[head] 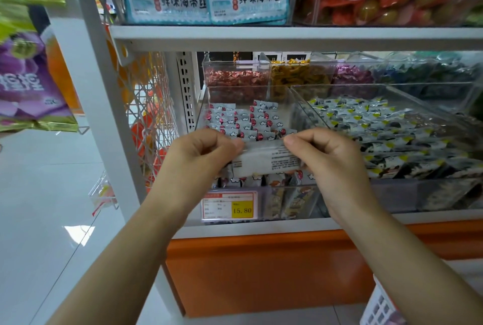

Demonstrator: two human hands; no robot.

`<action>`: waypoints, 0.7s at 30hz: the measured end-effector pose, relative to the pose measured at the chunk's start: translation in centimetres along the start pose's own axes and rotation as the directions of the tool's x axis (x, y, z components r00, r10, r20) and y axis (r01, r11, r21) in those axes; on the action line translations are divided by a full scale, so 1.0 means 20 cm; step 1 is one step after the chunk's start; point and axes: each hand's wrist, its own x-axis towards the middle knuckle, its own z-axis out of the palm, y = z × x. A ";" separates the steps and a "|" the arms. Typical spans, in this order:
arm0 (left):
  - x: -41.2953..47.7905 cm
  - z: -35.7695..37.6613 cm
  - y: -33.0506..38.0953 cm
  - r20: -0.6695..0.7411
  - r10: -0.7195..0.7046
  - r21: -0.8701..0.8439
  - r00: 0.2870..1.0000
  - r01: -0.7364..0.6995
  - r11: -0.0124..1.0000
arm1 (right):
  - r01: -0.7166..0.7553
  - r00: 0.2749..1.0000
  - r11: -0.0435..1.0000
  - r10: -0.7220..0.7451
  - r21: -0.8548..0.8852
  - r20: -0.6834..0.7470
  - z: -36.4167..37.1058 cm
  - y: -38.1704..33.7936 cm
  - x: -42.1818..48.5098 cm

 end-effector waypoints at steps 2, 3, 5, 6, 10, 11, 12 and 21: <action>0.00 0.01 0.00 0.009 0.038 0.074 0.999 -0.039 0.996 | -0.010 0.999 1.000 0.009 -0.011 -0.050 0.00 0.01 0.00; -0.01 0.02 0.01 0.036 0.053 0.115 0.998 -0.057 0.992 | -0.032 0.996 0.999 0.031 -0.005 -0.081 0.00 0.02 0.00; -0.02 0.04 0.01 0.087 0.077 0.217 0.993 -0.095 0.972 | -0.104 0.987 0.994 0.109 0.042 -0.119 0.00 0.03 0.00; -0.02 0.05 0.00 0.083 0.092 0.258 0.992 -0.110 0.960 | -0.146 0.982 0.984 0.157 0.104 -0.103 0.00 0.04 0.00; 0.02 0.06 -0.02 -0.022 0.160 0.311 0.987 -0.145 0.939 | -0.227 0.974 0.914 0.210 0.337 0.087 0.02 0.04 0.00; 0.03 0.07 -0.02 -0.037 0.163 0.325 0.986 -0.143 0.935 | -0.203 0.978 0.938 0.183 0.282 0.098 0.03 0.04 0.00; 0.04 0.08 -0.02 -0.048 0.160 0.343 0.986 -0.134 0.930 | -0.171 0.984 0.963 0.155 0.207 0.093 0.04 0.04 0.00; 0.32 0.17 -0.05 0.080 0.001 0.719 0.997 -0.059 0.693 | -0.146 0.974 0.988 0.135 -0.046 -0.184 0.01 0.03 0.31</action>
